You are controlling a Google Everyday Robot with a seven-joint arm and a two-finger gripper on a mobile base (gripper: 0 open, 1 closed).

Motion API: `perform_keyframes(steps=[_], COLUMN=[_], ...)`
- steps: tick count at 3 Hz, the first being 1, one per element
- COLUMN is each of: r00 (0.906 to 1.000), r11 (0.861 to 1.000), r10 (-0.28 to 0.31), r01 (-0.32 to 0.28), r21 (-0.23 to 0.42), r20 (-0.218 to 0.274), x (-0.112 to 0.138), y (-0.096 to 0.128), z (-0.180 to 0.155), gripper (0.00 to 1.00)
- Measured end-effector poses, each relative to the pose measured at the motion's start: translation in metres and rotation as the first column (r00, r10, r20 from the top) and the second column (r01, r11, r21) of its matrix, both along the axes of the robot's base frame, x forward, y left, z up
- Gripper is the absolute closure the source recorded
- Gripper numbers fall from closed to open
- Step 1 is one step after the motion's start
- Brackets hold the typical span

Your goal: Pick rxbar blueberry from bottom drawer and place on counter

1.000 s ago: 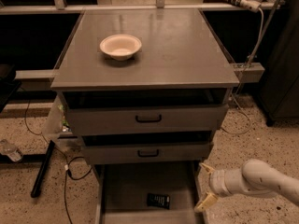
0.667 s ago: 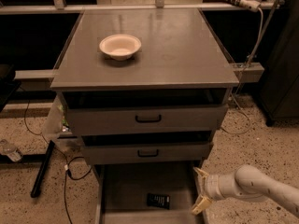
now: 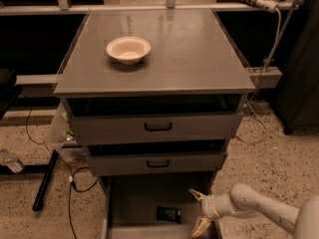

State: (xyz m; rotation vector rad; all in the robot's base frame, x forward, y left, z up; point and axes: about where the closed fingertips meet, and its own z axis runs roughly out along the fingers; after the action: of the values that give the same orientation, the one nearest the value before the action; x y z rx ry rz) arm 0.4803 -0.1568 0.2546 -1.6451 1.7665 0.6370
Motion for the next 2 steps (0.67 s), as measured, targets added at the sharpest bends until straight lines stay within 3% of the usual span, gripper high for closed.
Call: perform_keyframes(steps=[1, 2], r00=[0.9994, 0.9994], r11=[0.999, 0.999], r10=[0.003, 0.004], r01=[-0.002, -0.002], r21=[0.035, 0.035], r20=[-0.034, -0.034], x=[0.0017, 0.0016], y=[0.0139, 0.0139], z=[-0.0646, -0.0646], gripper=[0.0, 0.0])
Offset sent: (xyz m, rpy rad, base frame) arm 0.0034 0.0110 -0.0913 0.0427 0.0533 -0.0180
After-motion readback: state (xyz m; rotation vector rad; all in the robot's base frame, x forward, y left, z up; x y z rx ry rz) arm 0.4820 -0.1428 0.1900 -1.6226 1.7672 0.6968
